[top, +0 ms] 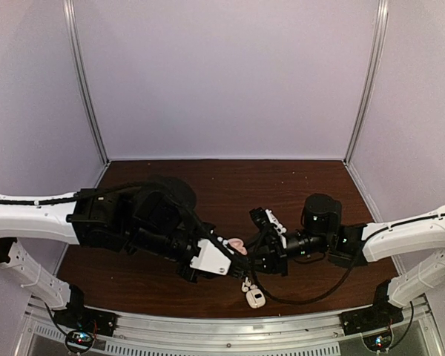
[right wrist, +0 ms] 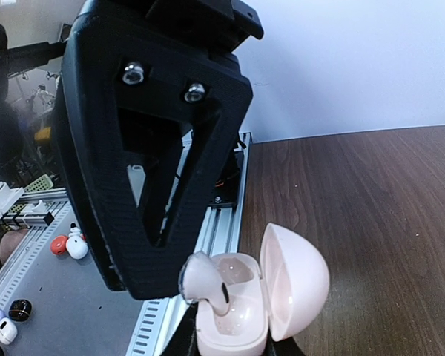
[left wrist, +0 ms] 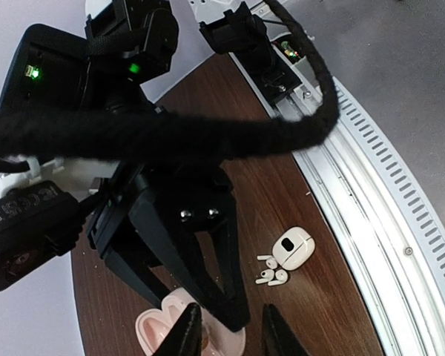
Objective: Insert the wireless bluetooth earbuds into the charging case
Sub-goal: Adjust the right earbud in the right side groove of the charging case.
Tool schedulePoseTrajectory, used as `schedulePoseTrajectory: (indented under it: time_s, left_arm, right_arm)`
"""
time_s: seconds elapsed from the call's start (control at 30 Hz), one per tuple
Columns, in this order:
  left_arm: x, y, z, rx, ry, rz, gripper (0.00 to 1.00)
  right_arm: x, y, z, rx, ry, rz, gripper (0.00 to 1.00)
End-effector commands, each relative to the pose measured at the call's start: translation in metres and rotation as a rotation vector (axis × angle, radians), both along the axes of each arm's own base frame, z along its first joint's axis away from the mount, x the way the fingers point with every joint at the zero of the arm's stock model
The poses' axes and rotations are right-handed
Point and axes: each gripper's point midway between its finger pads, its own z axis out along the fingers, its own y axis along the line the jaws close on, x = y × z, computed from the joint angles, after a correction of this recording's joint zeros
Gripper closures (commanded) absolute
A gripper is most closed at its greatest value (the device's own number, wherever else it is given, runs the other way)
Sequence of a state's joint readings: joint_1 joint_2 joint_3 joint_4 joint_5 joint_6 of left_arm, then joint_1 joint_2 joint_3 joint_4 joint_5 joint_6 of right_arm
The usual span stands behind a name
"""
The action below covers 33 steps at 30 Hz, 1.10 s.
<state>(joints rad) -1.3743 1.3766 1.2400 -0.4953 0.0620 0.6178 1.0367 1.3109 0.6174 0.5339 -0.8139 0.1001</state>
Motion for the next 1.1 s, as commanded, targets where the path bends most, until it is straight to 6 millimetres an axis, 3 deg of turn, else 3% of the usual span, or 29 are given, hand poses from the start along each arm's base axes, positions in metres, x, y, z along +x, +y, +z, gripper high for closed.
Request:
schedulePoseTrajectory:
  time_s: [0.0,0.37,0.57,0.83,0.97,1.07]
  left_arm:
    - [0.015,-0.009,0.011,-0.035,-0.019,0.059,0.7]
    - [0.017,-0.015,0.009,-0.029,-0.01,0.068,0.59]
    - [0.013,-0.013,0.024,-0.074,-0.016,0.041,0.57]
    - [0.0,0.005,0.048,-0.155,-0.036,-0.021,0.52]
    - [0.006,0.005,0.049,-0.163,-0.008,0.039,0.55]
    - [0.02,0.002,0.051,-0.201,0.039,0.15,0.52]
  right_arm:
    - [-0.009,0.002,0.026,0.063,-0.059,0.03,1.0]
    - [-0.011,0.002,0.025,0.054,-0.07,0.027,1.0]
    - [-0.012,0.001,0.022,0.052,-0.061,0.031,1.0]
    - [-0.012,0.0,0.017,0.046,-0.04,0.024,1.0]
    - [-0.005,-0.002,0.019,0.055,-0.057,-0.024,1.0]
    - [0.002,-0.004,0.024,0.067,-0.088,-0.074,1.0]
